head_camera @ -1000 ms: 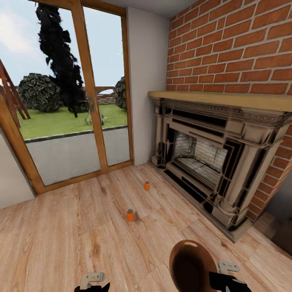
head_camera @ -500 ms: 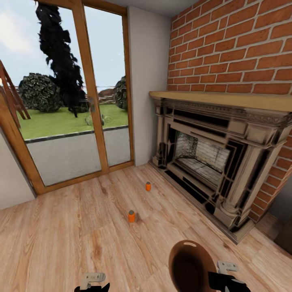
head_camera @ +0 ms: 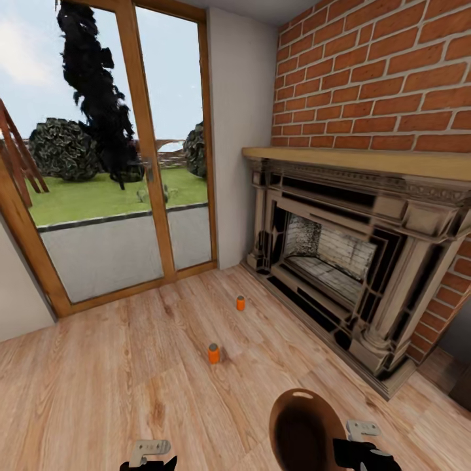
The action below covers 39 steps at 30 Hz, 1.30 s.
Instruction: Put the three can of soda from the living room inside the tash can in the kitchen.
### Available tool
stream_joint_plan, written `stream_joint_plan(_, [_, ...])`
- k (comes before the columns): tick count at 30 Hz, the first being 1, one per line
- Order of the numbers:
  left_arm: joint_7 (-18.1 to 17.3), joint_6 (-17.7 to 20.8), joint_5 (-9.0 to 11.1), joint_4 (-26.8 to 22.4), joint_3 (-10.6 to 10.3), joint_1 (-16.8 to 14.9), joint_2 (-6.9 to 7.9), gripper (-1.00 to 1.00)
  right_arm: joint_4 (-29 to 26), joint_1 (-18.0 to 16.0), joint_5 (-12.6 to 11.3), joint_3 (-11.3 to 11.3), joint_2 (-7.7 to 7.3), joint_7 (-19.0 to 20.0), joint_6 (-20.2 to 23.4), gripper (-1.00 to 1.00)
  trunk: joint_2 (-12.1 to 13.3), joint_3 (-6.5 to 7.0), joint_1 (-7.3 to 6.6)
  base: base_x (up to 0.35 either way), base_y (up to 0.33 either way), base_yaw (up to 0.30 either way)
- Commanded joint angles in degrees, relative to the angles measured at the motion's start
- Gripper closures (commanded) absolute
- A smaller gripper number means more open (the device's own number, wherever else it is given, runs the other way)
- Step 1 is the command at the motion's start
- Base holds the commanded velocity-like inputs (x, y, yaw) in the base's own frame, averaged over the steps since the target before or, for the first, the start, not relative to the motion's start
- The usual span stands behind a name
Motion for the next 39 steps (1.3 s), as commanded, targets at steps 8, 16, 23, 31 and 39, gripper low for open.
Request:
stream_joint_plan(8, [0.00, -0.13, 0.05, 0.00, 0.00, 0.00, 0.00, -1.00, 0.05, 0.02, -0.34, -0.07, -0.05, 0.49, -2.68, 1.00, 0.00, 0.01, 0.00, 0.096, 0.001, 0.000])
stream_joint_plan(16, [0.09, 0.24, -0.06, -0.60, -0.21, 0.09, -0.18, -1.00, -0.97, -0.12, 0.31, 0.48, -0.06, -0.05, -2.29, 1.00, -0.01, 0.00, 0.00, 0.004, 0.000, 0.000])
stream_joint_plan(23, [0.09, 0.24, -0.06, -0.60, -0.21, 0.09, -0.18, -1.00, -0.97, -0.12, 0.23, 0.48, -0.06, -0.05, -2.29, 1.00, -0.01, 0.00, 0.00, 0.000, 0.000, 0.000])
stream_joint_plan(31, [0.09, 0.24, -0.06, -0.60, -0.21, 0.09, -0.18, -1.00, -0.97, -0.12, 0.23, 0.48, -0.06, -0.05, -2.29, 1.00, -0.01, 0.00, 0.00, 0.000, 0.000, 0.000])
stream_joint_plan(39, [0.02, 1.54, -0.64, -1.76, 0.75, 0.53, -0.26, -1.00, -2.07, 1.30, 0.79, -0.37, 0.25, -0.05, -1.19, 1.00, -0.01, 0.00, 0.00, 0.000, 0.000, 0.000])
